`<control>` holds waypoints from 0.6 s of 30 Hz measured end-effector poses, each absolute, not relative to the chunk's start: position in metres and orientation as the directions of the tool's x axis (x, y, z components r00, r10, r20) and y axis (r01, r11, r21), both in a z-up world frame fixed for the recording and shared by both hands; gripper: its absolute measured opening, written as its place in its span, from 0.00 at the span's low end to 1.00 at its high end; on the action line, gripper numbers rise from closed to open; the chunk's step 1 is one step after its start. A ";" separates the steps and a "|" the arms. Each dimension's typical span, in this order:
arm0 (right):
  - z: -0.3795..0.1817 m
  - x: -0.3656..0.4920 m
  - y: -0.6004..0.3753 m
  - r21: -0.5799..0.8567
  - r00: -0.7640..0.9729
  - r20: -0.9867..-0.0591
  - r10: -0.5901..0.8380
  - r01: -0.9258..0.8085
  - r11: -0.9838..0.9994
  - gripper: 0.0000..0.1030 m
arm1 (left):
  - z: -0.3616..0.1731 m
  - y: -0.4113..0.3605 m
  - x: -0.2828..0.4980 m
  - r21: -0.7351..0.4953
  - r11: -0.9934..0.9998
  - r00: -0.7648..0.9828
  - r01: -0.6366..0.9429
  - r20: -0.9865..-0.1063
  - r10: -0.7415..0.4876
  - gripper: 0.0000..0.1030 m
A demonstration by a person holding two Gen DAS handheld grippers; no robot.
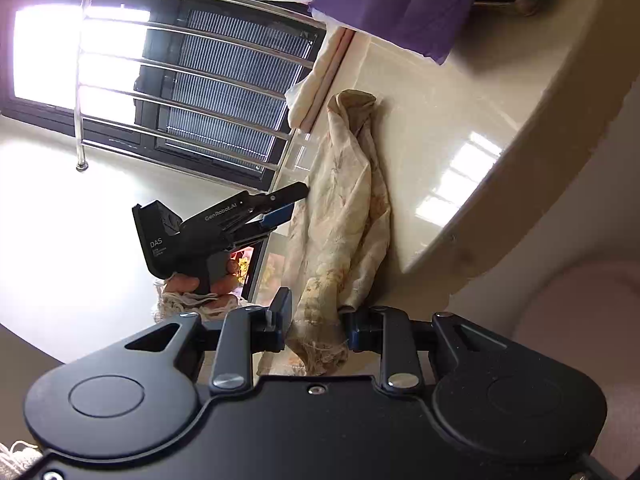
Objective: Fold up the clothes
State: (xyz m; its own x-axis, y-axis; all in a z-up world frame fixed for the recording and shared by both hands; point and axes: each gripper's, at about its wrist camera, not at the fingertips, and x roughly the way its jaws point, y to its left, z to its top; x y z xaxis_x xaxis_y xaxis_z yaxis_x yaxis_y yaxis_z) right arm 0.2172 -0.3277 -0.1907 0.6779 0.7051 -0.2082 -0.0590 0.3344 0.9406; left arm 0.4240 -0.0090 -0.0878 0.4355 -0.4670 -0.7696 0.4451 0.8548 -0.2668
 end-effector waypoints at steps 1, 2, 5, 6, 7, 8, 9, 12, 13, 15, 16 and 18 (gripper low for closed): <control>-0.191 0.218 -0.327 0.942 0.678 -0.207 0.706 -0.056 0.330 0.28 | -0.088 -0.007 0.425 -0.284 0.850 0.429 0.443 -0.766 -0.479 0.53; -0.192 0.218 -0.327 0.944 0.678 -0.207 0.706 -0.052 0.327 0.28 | -0.089 -0.004 0.426 -0.303 0.844 0.421 0.443 -0.761 -0.494 0.53; -0.194 0.217 -0.327 0.947 0.678 -0.207 0.705 -0.043 0.318 0.28 | -0.091 0.004 0.430 -0.350 0.820 0.398 0.452 -0.744 -0.537 0.53; -0.195 0.215 -0.329 0.947 0.678 -0.208 0.705 -0.041 0.318 0.28 | -0.091 0.005 0.430 -0.353 0.814 0.393 0.461 -0.741 -0.544 0.53; -0.195 0.213 -0.330 0.947 0.678 -0.209 0.705 -0.039 0.319 0.28 | -0.091 0.006 0.430 -0.357 0.808 0.388 0.469 -0.738 -0.552 0.53; -0.195 0.213 -0.330 0.947 0.678 -0.210 0.704 -0.037 0.319 0.28 | -0.090 0.005 0.430 -0.349 0.804 0.387 0.481 -0.739 -0.552 0.53; -0.194 0.214 -0.329 0.947 0.680 -0.212 0.702 -0.034 0.320 0.28 | -0.090 0.003 0.428 -0.329 0.803 0.389 0.497 -0.743 -0.545 0.52; -0.191 0.215 -0.326 0.945 0.684 -0.219 0.696 -0.029 0.327 0.28 | -0.089 -0.006 0.422 -0.251 0.807 0.406 0.535 -0.761 -0.506 0.28; -0.189 0.216 -0.324 0.943 0.685 -0.223 0.693 -0.028 0.331 0.28 | -0.090 -0.006 0.422 -0.258 0.806 0.402 0.533 -0.761 -0.510 0.21; -0.187 0.217 -0.322 0.940 0.687 -0.232 0.689 -0.024 0.340 0.25 | -0.092 -0.005 0.423 -0.294 0.799 0.387 0.524 -0.754 -0.531 0.13; -0.186 0.217 -0.321 0.938 0.689 -0.236 0.685 -0.022 0.345 0.23 | -0.092 -0.005 0.422 -0.299 0.799 0.389 0.521 -0.751 -0.534 0.13; -0.184 0.217 -0.321 0.936 0.694 -0.242 0.678 -0.017 0.351 0.18 | -0.092 -0.005 0.421 -0.301 0.804 0.396 0.513 -0.748 -0.533 0.13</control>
